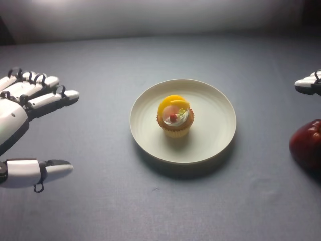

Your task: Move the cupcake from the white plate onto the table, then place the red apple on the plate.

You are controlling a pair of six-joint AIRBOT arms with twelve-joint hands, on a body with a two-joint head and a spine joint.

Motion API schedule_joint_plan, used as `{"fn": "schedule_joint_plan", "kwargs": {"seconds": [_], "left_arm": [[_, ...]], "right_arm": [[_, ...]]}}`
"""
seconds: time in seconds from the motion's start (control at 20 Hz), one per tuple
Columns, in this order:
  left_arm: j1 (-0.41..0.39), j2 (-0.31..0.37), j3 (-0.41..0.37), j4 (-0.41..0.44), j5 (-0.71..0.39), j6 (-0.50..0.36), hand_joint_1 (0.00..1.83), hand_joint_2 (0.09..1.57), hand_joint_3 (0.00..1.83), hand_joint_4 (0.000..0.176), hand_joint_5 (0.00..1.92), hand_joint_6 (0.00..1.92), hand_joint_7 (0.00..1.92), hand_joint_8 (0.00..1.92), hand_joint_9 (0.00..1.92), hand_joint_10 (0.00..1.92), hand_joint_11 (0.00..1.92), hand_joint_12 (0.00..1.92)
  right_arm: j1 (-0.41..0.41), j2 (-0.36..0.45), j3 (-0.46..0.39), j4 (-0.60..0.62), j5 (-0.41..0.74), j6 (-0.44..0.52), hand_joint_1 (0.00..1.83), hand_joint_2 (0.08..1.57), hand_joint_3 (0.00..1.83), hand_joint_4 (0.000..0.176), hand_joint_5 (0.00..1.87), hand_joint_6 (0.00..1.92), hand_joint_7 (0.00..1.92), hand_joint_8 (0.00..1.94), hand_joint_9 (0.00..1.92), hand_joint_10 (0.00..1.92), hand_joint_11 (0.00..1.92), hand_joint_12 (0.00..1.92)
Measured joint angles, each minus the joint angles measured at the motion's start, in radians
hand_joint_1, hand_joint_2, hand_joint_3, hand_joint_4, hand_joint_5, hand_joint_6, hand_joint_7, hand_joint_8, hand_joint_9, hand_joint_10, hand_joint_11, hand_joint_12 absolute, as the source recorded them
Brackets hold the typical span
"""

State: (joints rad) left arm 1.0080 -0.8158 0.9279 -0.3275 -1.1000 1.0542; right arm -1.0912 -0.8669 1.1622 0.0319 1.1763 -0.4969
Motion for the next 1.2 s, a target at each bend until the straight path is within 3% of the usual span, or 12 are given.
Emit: {"fn": "schedule_joint_plan", "kwargs": {"seconds": [0.05, 0.15, 0.25, 0.4, 0.45, 0.65, 0.75, 0.85, 0.95, 1.0, 1.05, 1.2], "left_arm": [[-0.007, -0.007, 0.008, 0.006, 0.001, 0.000, 0.64, 0.92, 0.00, 0.123, 0.29, 0.00, 0.18, 0.00, 0.14, 0.01, 0.00, 0.45], [-0.015, -0.016, 0.010, 0.002, 0.013, 0.000, 0.66, 0.91, 0.00, 0.101, 0.30, 0.00, 0.20, 0.00, 0.17, 0.01, 0.00, 0.54], [-0.031, -0.018, 0.018, 0.018, 0.029, 0.000, 0.73, 0.89, 0.00, 0.130, 0.32, 0.00, 0.21, 0.00, 0.16, 0.00, 0.00, 0.42], [-0.112, -0.064, 0.068, 0.039, 0.072, 0.000, 0.57, 0.87, 0.00, 0.145, 0.30, 0.00, 0.17, 0.00, 0.11, 0.00, 0.00, 0.31], [-0.151, -0.092, 0.092, 0.051, 0.098, 0.001, 0.51, 0.86, 0.00, 0.170, 0.28, 0.00, 0.18, 0.00, 0.12, 0.01, 0.04, 0.32], [-0.351, -0.240, 0.211, 0.153, 0.270, -0.004, 0.83, 0.86, 0.00, 0.119, 0.37, 0.00, 0.27, 0.00, 0.24, 0.01, 0.04, 0.51], [-0.430, -0.314, 0.271, 0.177, 0.332, -0.005, 0.78, 0.84, 0.00, 0.111, 0.39, 0.00, 0.27, 0.00, 0.27, 0.00, 0.00, 0.70], [-0.457, -0.355, 0.301, 0.188, 0.373, -0.007, 0.76, 0.84, 0.00, 0.154, 0.36, 0.00, 0.22, 0.00, 0.20, 0.00, 0.00, 0.58], [-0.481, -0.401, 0.338, 0.188, 0.434, -0.007, 0.76, 0.86, 0.00, 0.172, 0.33, 0.00, 0.19, 0.00, 0.11, 0.01, 0.00, 0.36], [-0.491, -0.419, 0.353, 0.191, 0.449, -0.007, 0.76, 0.87, 0.00, 0.175, 0.31, 0.00, 0.17, 0.00, 0.08, 0.00, 0.00, 0.27], [-0.502, -0.444, 0.370, 0.190, 0.466, -0.007, 0.79, 0.86, 0.00, 0.163, 0.33, 0.00, 0.20, 0.00, 0.12, 0.01, 0.00, 0.33], [-0.526, -0.494, 0.398, 0.209, 0.497, -0.006, 0.70, 0.81, 0.00, 0.176, 0.31, 0.00, 0.23, 0.00, 0.20, 0.00, 0.00, 0.49]], "right_arm": [[0.000, 0.000, 0.000, 0.001, -0.001, 0.000, 0.79, 1.13, 0.01, 0.000, 0.39, 0.01, 0.36, 0.01, 0.32, 0.02, 0.07, 0.65], [0.000, -0.002, 0.000, 0.000, -0.001, 0.000, 0.76, 1.13, 0.01, 0.003, 0.39, 0.00, 0.36, 0.00, 0.31, 0.01, 0.04, 0.64], [0.000, -0.004, 0.000, 0.001, -0.003, 0.000, 0.76, 1.14, 0.01, 0.006, 0.39, 0.00, 0.36, 0.00, 0.32, 0.01, 0.05, 0.65], [0.000, -0.005, 0.003, 0.000, -0.002, 0.000, 0.77, 1.14, 0.00, 0.000, 0.39, 0.00, 0.37, 0.00, 0.34, 0.00, 0.10, 0.61], [0.000, -0.005, 0.003, 0.001, -0.002, 0.000, 0.77, 1.14, 0.00, 0.000, 0.39, 0.00, 0.37, 0.00, 0.33, 0.00, 0.09, 0.60], [0.000, -0.005, 0.003, -0.008, 0.000, 0.000, 0.77, 1.14, 0.00, 0.000, 0.39, 0.00, 0.37, 0.00, 0.33, 0.00, 0.08, 0.58], [0.000, -0.006, 0.003, -0.009, 0.004, 0.000, 0.78, 1.14, 0.00, 0.000, 0.40, 0.00, 0.38, 0.00, 0.34, 0.00, 0.12, 0.54], [0.000, -0.009, 0.003, -0.010, 0.007, 0.000, 0.72, 1.14, 0.00, 0.000, 0.42, 0.00, 0.37, 0.00, 0.34, 0.00, 0.10, 0.60], [0.002, -0.014, 0.004, -0.010, 0.009, 0.000, 0.73, 1.14, 0.00, 0.002, 0.48, 0.00, 0.42, 0.00, 0.36, 0.00, 0.04, 0.78], [0.002, -0.017, 0.007, -0.015, 0.010, 0.000, 0.73, 1.15, 0.00, 0.000, 0.51, 0.00, 0.45, 0.00, 0.39, 0.00, 0.04, 0.84], [0.002, -0.023, 0.010, -0.014, 0.011, 0.000, 0.76, 1.16, 0.00, 0.000, 0.55, 0.00, 0.50, 0.00, 0.41, 0.00, 0.06, 0.87], [0.003, -0.029, 0.010, -0.016, 0.012, 0.000, 0.83, 1.22, 0.00, 0.000, 0.65, 0.01, 0.60, 0.01, 0.51, 0.02, 0.11, 0.91]]}}
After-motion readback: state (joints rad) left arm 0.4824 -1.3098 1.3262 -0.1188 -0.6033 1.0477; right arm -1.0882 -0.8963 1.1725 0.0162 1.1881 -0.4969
